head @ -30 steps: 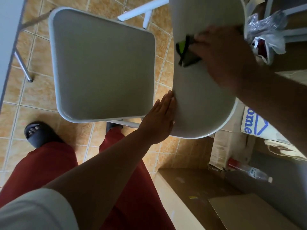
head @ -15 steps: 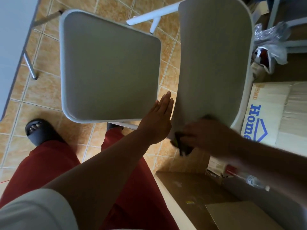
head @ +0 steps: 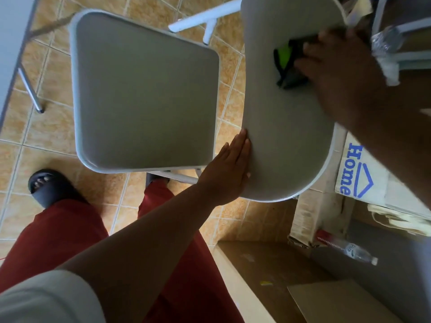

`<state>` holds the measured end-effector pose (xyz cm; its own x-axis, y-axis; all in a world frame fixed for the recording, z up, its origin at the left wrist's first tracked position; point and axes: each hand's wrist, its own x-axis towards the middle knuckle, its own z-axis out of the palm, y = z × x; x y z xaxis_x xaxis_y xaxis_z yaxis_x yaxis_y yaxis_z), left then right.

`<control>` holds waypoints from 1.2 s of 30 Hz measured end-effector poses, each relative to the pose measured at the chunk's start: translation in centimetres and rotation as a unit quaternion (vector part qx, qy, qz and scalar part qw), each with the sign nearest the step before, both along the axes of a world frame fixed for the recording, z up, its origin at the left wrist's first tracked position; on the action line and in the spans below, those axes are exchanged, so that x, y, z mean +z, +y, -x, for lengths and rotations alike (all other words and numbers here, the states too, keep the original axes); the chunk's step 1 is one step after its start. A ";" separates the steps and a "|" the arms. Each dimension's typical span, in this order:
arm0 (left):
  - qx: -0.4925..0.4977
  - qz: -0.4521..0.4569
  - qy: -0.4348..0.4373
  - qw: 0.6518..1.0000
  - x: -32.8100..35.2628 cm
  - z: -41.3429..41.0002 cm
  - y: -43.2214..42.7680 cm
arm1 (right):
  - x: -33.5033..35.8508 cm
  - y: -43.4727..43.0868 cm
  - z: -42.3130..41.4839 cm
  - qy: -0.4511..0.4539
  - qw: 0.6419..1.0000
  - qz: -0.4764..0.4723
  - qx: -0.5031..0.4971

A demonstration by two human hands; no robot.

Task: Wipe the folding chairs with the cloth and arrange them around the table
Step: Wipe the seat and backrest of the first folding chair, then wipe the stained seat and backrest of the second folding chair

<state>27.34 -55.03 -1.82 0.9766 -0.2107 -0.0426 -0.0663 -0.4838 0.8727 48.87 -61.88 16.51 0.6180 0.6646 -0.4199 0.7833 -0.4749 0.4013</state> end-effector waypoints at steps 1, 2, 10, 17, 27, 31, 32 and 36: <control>-0.004 -0.001 0.003 1.000 0.1 0.0 0.0 | 0.2 -0.9 1.4 -0.004 1.000 -0.004 0.013; -0.011 -0.004 0.007 1.000 0.2 0.0 0.1 | 0.5 -2.2 3.2 0.009 1.000 0.010 0.019; -0.076 0.006 -0.008 0.997 3.0 1.4 3.4 | -0.2 -6.1 17.4 0.150 0.989 -0.016 0.000; 0.022 -0.080 0.027 0.996 7.7 2.7 11.7 | -2.6 4.7 16.2 0.152 0.973 -0.176 -0.004; 0.296 -0.242 0.060 0.922 15.9 12.4 28.7 | 0.9 23.3 21.0 0.196 0.944 -0.238 0.115; 0.391 -0.277 0.035 0.877 17.7 20.0 34.5 | 2.6 32.0 26.5 0.186 0.925 -0.263 0.199; 0.400 -0.286 0.039 0.870 18.1 22.0 36.1 | 3.1 34.2 28.0 0.187 0.917 -0.270 0.225; 0.420 -0.320 0.026 0.849 19.5 30.1 43.0 | 5.2 41.9 34.7 0.214 0.891 -0.275 0.290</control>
<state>-2.77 -11.99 17.66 0.7647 0.6410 0.0659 0.5669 -0.7179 0.4041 14.17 -19.95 21.76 -0.0362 0.9983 -0.0467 0.9863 0.0281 -0.1625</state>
